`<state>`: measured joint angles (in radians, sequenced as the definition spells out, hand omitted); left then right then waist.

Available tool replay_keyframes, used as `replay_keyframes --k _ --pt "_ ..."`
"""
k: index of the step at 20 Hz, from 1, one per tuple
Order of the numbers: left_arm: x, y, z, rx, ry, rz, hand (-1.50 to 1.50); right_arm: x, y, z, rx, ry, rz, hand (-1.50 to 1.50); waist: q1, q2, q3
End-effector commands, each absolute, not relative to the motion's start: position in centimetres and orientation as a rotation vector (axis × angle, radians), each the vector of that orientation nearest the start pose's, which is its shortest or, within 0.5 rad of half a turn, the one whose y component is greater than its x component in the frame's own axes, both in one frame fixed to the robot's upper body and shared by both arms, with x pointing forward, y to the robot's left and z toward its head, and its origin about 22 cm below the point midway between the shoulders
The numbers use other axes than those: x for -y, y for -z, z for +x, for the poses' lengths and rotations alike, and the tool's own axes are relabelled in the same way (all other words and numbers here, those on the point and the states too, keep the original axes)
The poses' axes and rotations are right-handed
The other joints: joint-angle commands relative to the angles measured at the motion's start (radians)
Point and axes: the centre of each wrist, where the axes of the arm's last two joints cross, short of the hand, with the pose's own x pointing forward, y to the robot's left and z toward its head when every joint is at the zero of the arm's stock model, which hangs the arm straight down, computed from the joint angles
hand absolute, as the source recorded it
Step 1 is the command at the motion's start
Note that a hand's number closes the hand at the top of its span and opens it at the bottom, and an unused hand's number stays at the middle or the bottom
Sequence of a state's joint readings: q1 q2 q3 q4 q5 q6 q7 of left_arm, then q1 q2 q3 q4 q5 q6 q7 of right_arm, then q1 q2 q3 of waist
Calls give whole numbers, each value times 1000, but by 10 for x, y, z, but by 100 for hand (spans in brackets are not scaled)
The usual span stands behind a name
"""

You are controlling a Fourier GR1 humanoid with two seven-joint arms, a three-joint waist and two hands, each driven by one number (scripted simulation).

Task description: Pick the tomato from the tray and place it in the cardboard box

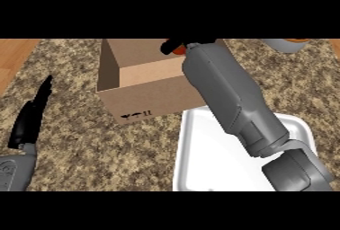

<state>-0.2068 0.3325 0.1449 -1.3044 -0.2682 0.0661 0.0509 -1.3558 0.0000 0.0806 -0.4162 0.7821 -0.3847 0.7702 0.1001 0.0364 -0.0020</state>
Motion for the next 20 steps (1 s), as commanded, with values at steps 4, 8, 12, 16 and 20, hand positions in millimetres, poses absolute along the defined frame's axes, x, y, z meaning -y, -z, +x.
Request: replay_keyframes --k 4,8,12,16,20 --pt "-316 -33 300 1463 315 562 0 53 -140 454 1119 -397 -891 -150 27 9 2" --pt "-327 -33 300 1450 288 585 0 53 -140 454 1207 -381 -880 -150 31 9 1" --pt "-314 -41 307 1474 308 567 0 49 -149 455 1342 -311 -921 -150 33 10 2" --pt "-323 -28 295 1444 297 561 0 50 -152 455 1437 -151 -925 -150 17 2 2" --pt "-332 -33 292 1414 266 593 0 54 -157 456 1517 -37 -882 -150 -28 -11 3"
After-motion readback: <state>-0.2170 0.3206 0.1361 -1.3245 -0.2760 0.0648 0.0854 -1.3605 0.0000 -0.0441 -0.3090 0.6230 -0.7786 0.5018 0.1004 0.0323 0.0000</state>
